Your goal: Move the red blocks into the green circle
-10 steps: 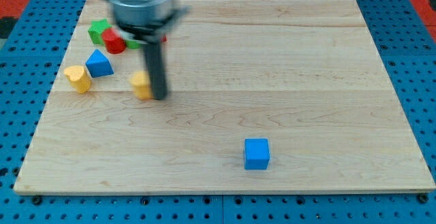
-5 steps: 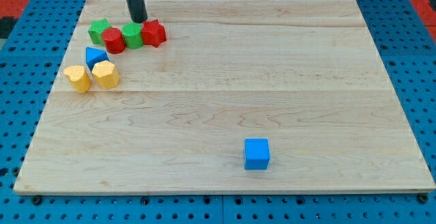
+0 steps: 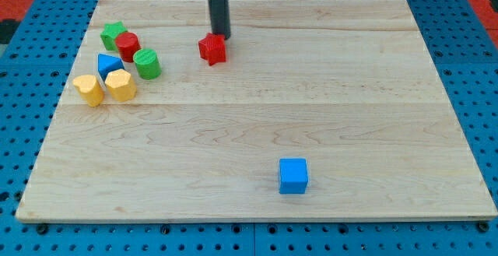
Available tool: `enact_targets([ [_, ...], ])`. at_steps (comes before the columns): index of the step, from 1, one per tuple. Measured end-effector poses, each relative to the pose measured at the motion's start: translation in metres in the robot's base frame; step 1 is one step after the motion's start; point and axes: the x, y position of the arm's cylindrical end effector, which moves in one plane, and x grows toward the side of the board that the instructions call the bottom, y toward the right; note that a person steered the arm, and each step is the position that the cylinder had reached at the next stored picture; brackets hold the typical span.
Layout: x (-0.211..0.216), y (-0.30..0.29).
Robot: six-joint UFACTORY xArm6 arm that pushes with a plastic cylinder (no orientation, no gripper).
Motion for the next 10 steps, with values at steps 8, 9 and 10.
enact_targets([
  [8,-0.032,-0.095],
  [9,-0.07,-0.167],
  [10,-0.042,-0.154],
])
